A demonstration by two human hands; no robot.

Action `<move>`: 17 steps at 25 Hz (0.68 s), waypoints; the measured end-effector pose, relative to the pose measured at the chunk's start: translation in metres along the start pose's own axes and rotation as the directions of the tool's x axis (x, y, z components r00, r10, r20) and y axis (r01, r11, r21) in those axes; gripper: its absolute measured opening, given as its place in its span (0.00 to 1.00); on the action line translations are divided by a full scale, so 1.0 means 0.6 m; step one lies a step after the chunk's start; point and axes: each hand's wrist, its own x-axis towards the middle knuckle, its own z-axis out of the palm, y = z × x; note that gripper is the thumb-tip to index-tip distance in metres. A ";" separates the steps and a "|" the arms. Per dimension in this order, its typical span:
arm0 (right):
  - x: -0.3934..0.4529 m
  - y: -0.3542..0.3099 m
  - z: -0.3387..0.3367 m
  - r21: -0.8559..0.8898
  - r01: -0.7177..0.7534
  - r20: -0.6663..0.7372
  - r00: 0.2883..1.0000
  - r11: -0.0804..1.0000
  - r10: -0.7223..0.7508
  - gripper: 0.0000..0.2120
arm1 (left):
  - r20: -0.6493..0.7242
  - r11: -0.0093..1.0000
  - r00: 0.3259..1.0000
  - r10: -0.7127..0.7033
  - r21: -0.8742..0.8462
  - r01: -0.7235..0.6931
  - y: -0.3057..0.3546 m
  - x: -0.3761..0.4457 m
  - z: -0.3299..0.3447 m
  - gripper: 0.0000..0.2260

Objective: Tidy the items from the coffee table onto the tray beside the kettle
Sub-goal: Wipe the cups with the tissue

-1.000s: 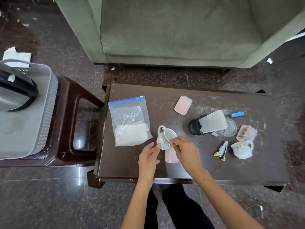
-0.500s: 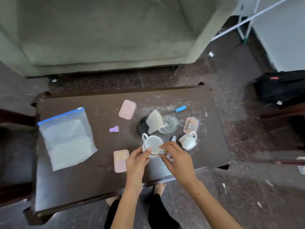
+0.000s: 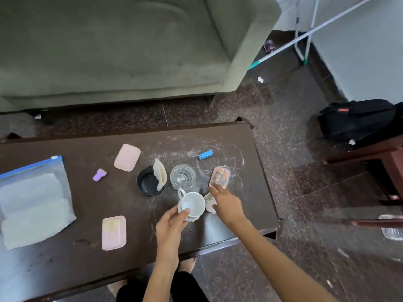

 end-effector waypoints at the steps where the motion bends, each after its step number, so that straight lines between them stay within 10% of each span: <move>1: 0.014 -0.004 -0.001 -0.063 0.043 0.047 0.998 0.997 -0.040 0.27 | -0.009 1.000 1.000 -0.003 -0.008 0.003 -0.005 0.001 0.001 0.12; 8: 0.044 -0.008 0.004 -0.360 0.174 0.174 0.978 0.916 -0.117 0.16 | -0.047 1.000 0.999 -0.020 -0.015 0.019 -0.015 0.006 -0.007 0.13; 17: -0.094 -0.022 -0.015 -0.026 0.126 -0.101 0.987 0.992 -0.128 0.10 | -0.060 1.000 0.998 -0.018 0.009 0.019 0.056 -0.061 -0.049 0.13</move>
